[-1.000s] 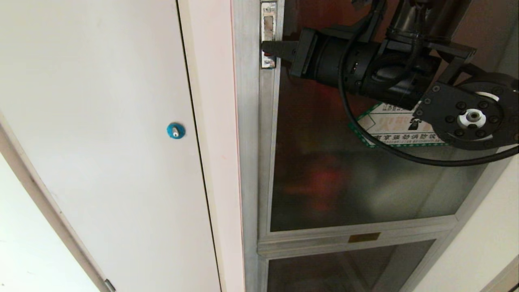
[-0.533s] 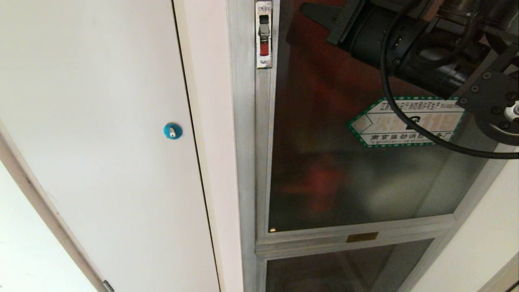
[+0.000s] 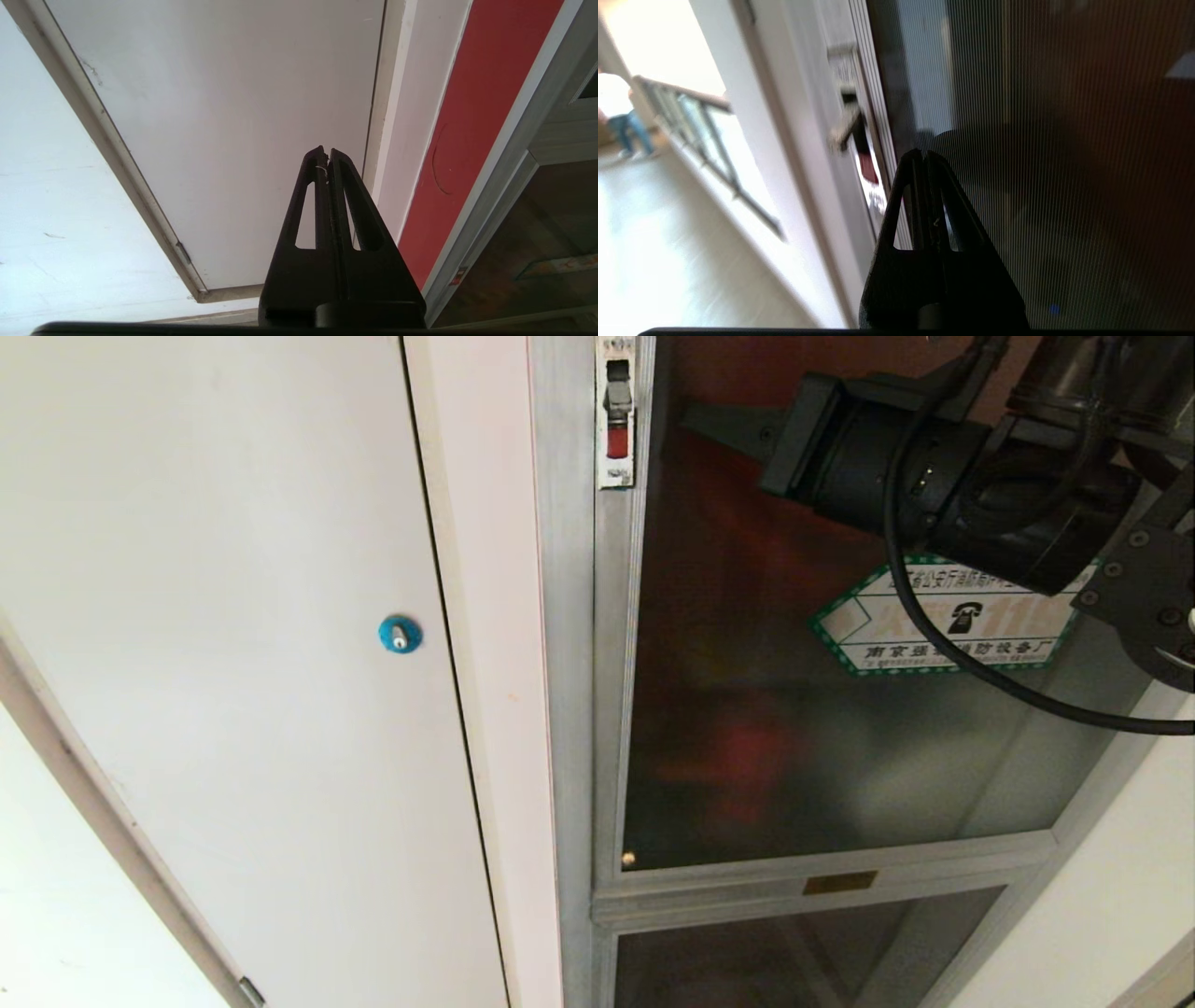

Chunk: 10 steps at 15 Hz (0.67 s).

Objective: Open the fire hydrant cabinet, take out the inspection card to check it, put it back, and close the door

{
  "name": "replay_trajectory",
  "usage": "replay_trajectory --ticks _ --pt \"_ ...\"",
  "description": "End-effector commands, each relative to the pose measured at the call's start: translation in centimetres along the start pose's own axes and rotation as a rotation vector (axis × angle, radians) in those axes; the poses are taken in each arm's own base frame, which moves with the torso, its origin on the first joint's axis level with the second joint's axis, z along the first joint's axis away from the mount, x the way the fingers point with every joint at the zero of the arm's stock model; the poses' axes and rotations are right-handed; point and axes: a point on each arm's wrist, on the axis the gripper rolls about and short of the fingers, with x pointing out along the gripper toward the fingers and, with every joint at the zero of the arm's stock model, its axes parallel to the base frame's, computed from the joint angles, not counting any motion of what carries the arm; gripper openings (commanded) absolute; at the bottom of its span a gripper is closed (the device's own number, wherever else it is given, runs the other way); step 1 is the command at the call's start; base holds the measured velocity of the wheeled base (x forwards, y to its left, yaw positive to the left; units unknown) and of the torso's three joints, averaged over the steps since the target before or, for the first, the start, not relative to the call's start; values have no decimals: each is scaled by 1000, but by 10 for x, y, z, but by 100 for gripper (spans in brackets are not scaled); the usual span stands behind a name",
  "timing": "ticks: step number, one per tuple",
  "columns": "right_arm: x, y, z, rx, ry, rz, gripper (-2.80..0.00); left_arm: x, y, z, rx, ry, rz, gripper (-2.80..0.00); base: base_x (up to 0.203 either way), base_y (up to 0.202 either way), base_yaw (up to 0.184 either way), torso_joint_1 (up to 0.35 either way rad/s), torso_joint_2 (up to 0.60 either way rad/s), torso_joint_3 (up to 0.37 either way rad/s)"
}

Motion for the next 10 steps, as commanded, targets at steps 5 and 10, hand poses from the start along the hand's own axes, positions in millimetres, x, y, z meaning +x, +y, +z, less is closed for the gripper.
replay_trajectory --ticks 5,10 --pt "-5 14 21 -25 0 252 -280 0 0 0 0 1 1 -280 0 0 0 0 5 1" --pt "3 12 19 -8 43 318 -280 0 0 0 4 0 1 -280 0 0 0 0 0 0"
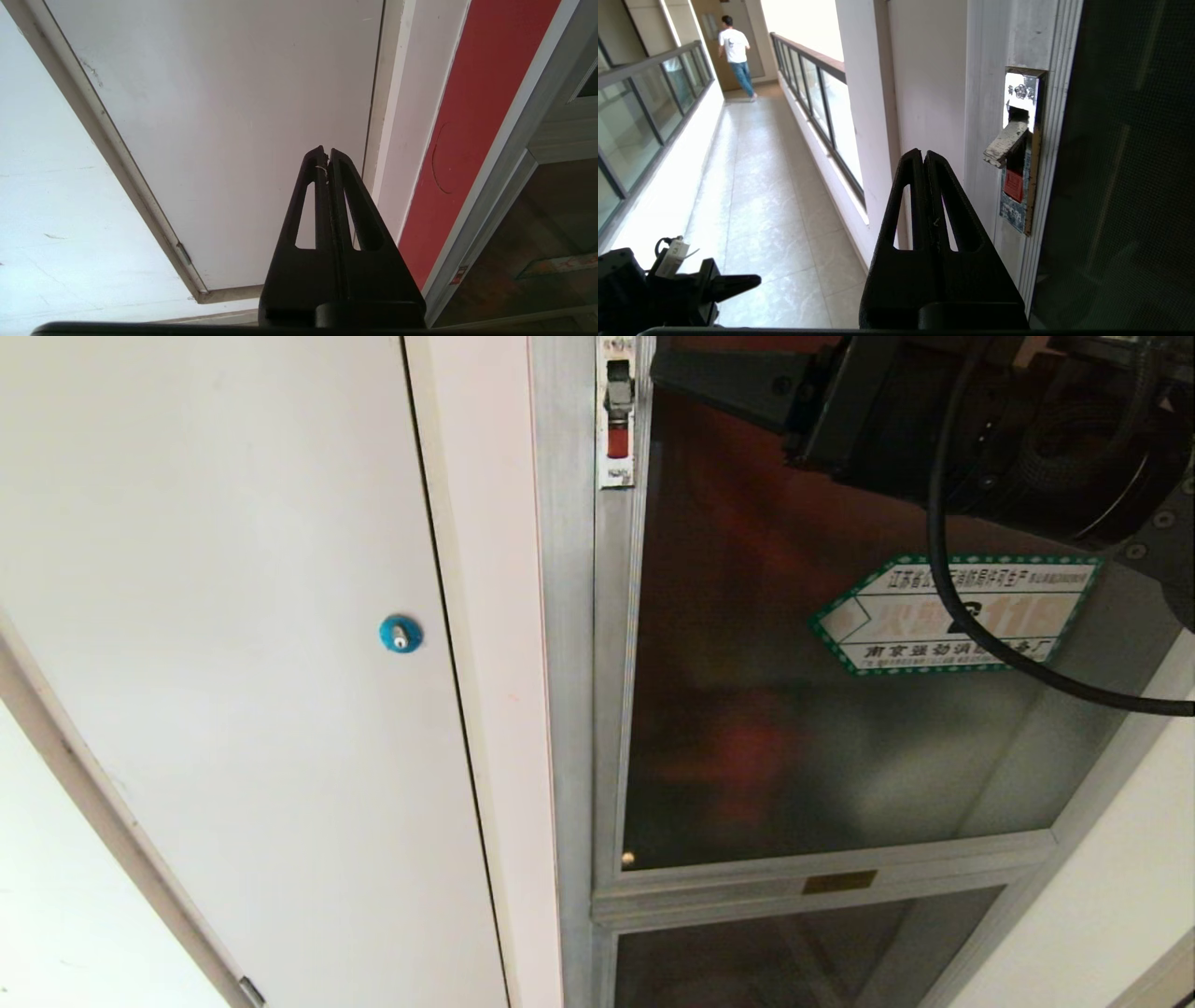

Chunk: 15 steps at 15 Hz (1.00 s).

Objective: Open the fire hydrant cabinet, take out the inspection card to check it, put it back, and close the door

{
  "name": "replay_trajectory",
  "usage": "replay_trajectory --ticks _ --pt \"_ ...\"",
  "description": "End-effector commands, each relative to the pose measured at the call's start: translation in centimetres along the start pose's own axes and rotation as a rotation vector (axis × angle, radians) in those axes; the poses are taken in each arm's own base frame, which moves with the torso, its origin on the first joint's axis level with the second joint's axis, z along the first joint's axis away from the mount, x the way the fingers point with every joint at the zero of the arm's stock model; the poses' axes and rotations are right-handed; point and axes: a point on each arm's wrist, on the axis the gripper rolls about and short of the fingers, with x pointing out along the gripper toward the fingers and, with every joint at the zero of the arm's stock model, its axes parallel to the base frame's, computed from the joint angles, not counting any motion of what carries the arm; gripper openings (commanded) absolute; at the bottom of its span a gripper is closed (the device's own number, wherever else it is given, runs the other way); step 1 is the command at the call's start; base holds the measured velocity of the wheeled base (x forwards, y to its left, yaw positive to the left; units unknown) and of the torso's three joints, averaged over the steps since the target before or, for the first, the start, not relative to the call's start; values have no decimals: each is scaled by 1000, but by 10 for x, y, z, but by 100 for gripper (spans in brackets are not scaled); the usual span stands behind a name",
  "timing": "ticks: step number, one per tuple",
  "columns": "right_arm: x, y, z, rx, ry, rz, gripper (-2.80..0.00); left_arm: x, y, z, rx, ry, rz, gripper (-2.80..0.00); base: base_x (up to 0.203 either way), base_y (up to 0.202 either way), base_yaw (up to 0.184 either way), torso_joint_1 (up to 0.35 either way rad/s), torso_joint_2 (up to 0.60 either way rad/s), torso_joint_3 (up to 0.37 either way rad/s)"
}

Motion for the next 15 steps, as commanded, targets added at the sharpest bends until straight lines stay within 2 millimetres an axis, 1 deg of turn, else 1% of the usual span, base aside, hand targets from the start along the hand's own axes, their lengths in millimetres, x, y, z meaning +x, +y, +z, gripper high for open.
replay_trajectory --ticks 1,4,9,12,15 --pt "9 -7 -3 6 7 4 -280 0 0 0 0 1 0 -280 0 0 0 0 0 0" --pt "21 -19 -11 20 22 -6 -280 0 0 0 0 1 0 -280 0 0 0 0 0 0" --pt "21 -22 -16 26 24 -51 -280 0 0 0 0 1 0 -280 0 0 0 0 0 0" --pt "22 -27 -20 32 29 -77 -280 0 0 0 0 1 0 -280 0 0 0 0 0 0" --pt "22 -28 -21 31 23 -98 -280 0 0 0 0 1 -1 -280 0 0 0 0 0 0"
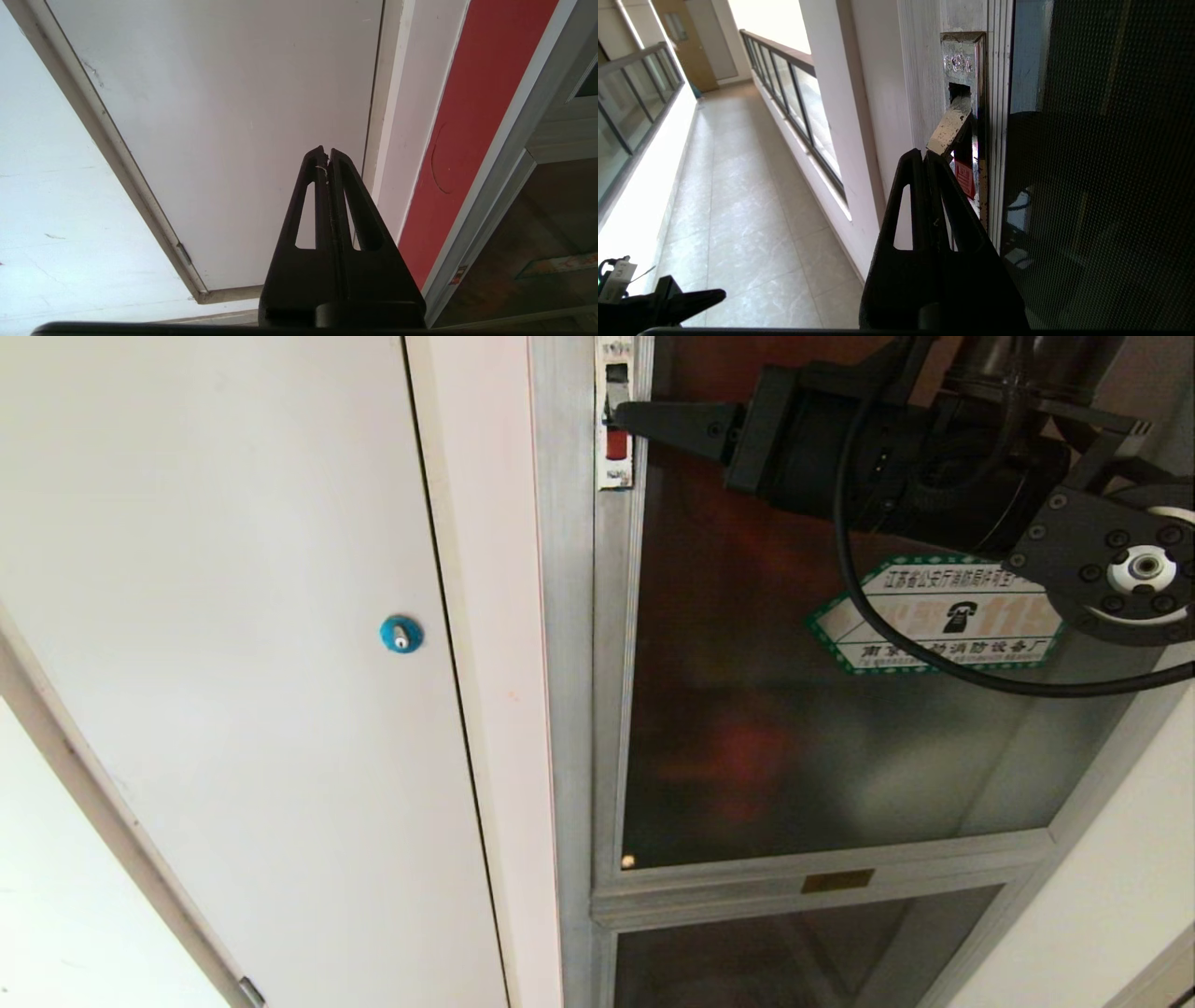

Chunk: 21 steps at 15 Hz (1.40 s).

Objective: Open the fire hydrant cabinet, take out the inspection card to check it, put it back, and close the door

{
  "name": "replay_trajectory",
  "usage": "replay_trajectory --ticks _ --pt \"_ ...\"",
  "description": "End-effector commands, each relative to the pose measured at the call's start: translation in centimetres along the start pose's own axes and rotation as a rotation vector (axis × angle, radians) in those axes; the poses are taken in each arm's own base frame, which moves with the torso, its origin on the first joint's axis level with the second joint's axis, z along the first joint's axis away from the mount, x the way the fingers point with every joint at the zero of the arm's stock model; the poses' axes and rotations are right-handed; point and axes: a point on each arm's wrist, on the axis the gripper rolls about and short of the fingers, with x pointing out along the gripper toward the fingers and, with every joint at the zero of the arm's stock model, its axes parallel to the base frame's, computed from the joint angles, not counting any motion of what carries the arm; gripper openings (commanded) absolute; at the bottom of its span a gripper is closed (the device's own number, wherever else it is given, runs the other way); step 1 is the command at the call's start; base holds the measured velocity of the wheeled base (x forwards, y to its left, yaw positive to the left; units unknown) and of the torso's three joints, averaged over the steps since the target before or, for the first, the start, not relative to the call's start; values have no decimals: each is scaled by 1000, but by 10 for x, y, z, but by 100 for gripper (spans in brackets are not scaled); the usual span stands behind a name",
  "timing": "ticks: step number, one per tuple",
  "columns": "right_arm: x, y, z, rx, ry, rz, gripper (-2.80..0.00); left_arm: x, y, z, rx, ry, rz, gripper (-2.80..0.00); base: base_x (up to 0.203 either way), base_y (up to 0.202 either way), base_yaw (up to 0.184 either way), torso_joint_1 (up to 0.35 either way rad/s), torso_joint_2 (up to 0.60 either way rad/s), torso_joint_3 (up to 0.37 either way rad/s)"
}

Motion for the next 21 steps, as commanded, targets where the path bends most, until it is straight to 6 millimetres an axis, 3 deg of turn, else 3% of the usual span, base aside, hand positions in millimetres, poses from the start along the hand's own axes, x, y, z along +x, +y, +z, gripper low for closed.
replay_trajectory --ticks 1,13,21 --pt "1 -1 -1 2 0 -3 -280 0 0 0 2 3 0 -280 0 0 0 0 0 0" --pt "0 2 4 7 11 -12 -280 0 0 0 15 1 -2 -280 0 0 0 0 0 0" --pt "7 -7 -11 28 35 -68 -280 0 0 0 12 1 -2 -280 0 0 0 0 0 0"
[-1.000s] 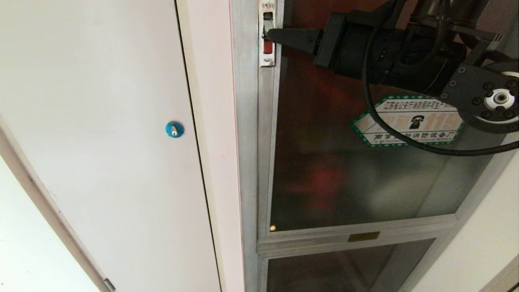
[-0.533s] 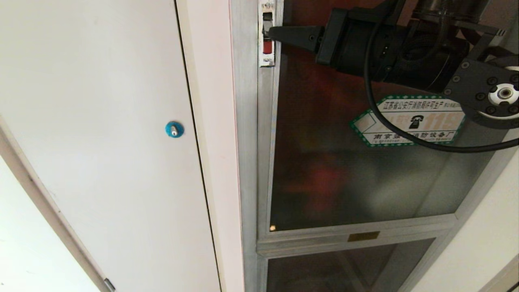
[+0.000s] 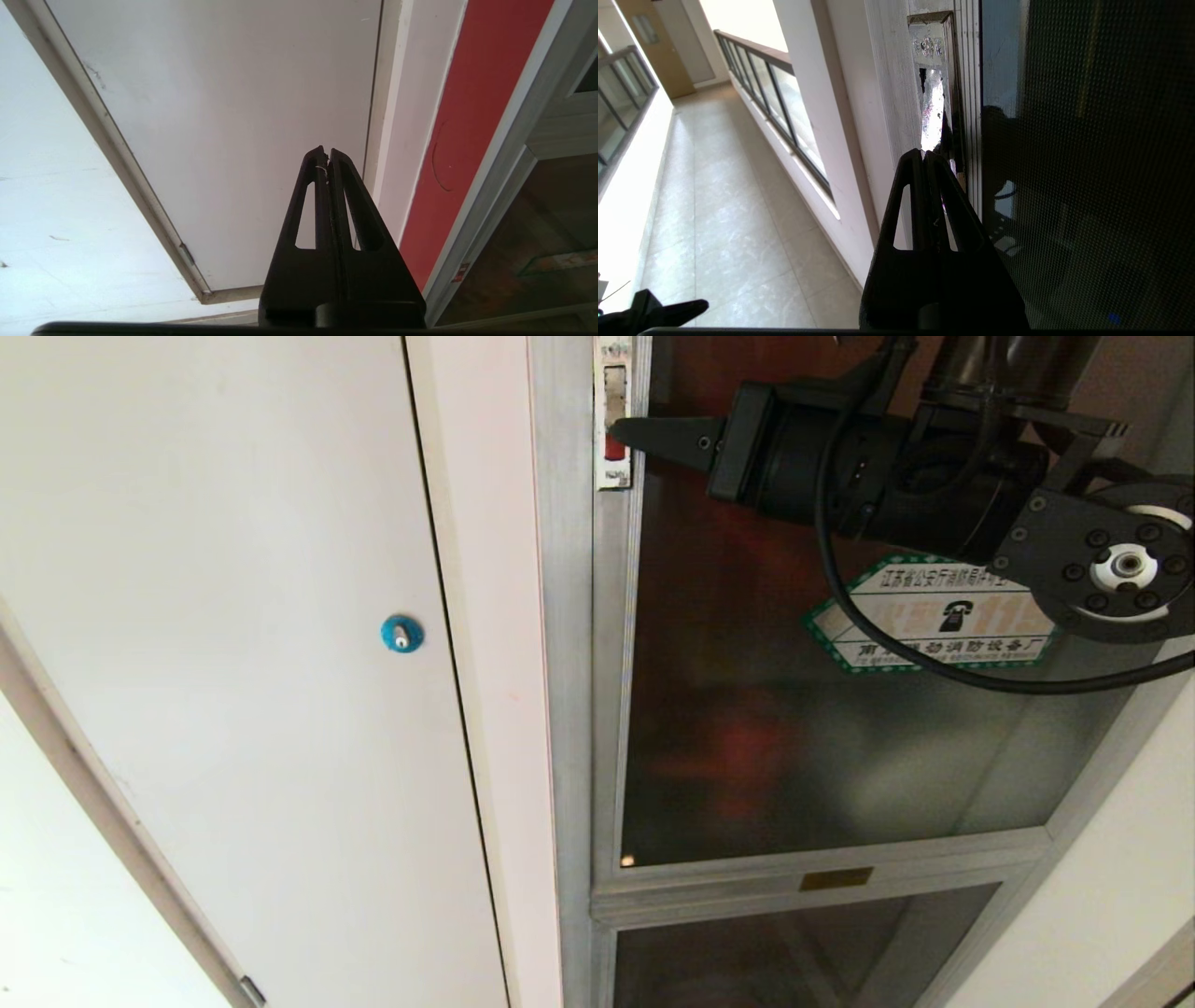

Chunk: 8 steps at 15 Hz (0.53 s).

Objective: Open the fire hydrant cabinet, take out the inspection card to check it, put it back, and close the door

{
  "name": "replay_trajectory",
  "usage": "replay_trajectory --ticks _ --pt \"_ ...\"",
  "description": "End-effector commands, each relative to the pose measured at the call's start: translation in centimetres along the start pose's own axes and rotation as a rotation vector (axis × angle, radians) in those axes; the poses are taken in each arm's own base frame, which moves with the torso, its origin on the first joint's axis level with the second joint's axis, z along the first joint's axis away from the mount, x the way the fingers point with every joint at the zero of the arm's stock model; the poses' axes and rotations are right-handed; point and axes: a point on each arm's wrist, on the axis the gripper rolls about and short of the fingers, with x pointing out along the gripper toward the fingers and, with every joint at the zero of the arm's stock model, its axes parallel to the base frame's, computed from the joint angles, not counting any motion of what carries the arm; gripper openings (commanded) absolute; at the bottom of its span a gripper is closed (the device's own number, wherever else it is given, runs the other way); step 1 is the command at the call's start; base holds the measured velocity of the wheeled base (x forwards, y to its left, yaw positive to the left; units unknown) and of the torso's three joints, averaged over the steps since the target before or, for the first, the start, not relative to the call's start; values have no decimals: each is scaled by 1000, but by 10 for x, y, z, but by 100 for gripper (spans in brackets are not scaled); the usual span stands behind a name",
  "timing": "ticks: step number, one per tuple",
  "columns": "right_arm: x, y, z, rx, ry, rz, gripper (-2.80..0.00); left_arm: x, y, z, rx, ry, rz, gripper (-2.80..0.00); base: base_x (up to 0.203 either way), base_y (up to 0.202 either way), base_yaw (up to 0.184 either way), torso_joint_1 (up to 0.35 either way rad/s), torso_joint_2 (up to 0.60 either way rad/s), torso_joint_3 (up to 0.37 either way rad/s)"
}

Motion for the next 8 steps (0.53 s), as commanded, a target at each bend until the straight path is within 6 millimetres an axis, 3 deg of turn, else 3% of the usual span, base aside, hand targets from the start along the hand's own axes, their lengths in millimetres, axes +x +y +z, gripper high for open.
replay_trajectory --ticks 1,8 --pt "3 -2 -5 9 13 1 -280 0 0 0 -4 1 0 -280 0 0 0 0 0 0" --pt "2 -4 -10 13 19 -28 -280 0 0 0 0 1 0 -280 0 0 0 0 0 0"
